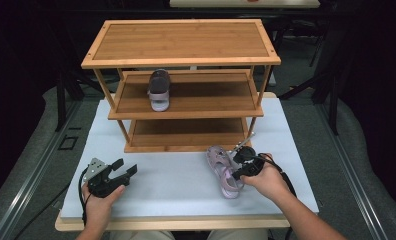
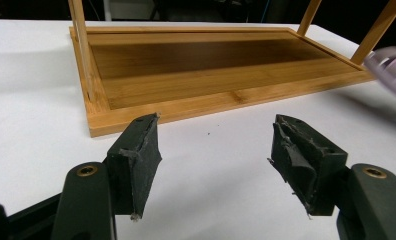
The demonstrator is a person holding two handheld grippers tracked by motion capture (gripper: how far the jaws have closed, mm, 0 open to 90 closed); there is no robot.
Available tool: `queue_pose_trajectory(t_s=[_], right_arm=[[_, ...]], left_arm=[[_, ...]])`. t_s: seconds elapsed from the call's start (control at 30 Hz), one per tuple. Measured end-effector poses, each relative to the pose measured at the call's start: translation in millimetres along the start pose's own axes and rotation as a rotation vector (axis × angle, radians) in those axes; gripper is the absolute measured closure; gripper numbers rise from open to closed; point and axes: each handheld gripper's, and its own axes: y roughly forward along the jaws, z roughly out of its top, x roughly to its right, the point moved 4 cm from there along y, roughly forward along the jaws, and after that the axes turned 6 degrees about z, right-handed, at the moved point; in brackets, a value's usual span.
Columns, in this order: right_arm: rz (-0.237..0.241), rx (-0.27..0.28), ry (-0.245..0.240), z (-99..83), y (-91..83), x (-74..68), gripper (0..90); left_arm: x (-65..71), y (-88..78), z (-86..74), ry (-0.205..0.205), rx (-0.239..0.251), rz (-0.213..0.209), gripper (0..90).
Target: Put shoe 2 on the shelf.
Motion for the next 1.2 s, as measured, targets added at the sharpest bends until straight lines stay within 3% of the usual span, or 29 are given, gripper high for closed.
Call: queue_pose_trajectory(t_s=[0.13,0.33,0.4,0.43,0.57,0.63,0.7,0.8,0.83,0.97,1.2], right_arm=[[-0.023,0.147,-0.025,-11.5,-7.4,-7.2,83.6],[-0.064,0.46,-0.035,-29.7,-20.9,-19.9,83.6],[-0.1,0.585,-0.029,-35.2,-27.0,-25.5,83.7],[-0.115,0.616,-0.029,-36.8,-29.4,-27.2,83.6],[-0.177,0.838,-0.021,-39.2,-40.4,-38.3,83.6],[-0.221,0.908,-0.015,-40.0,-46.0,-42.8,83.7],[-0.231,0.981,-0.011,-39.4,-49.4,-46.1,83.7],[-0.226,1.03,-0.005,-36.6,-53.8,-50.0,83.7],[-0.238,1.019,-0.003,-37.0,-55.0,-50.2,83.7],[-0.214,1.04,0.014,-30.0,-58.3,-48.1,83.7],[-0.212,1.031,-0.003,-2.2,-62.6,-42.2,83.6]], left_arm=[[0.3,1.4,-0.7,0.0,-0.002,0.0,35.8],[-0.2,2.7,-1.8,0.002,-0.01,0.005,35.8],[-0.7,3.2,-2.1,0.0,-0.009,0.004,35.8],[-1.3,3.4,-2.3,-0.002,-0.011,0.009,35.8],[-3.0,3.7,-2.3,-0.003,-0.009,0.012,35.8],[-3.3,4.2,-2.3,-0.005,-0.008,0.013,35.8],[-4.1,4.2,-2.5,-0.006,-0.012,0.016,35.8],[-5.5,4.1,-2.9,-0.004,-0.015,0.018,35.8],[-5.8,4.2,-3.0,-0.008,-0.013,0.02,35.8],[-6.1,4.1,-2.7,-0.005,-0.013,0.023,35.8],[-5.5,5.0,-3.1,-0.004,-0.015,0.016,35.8]])
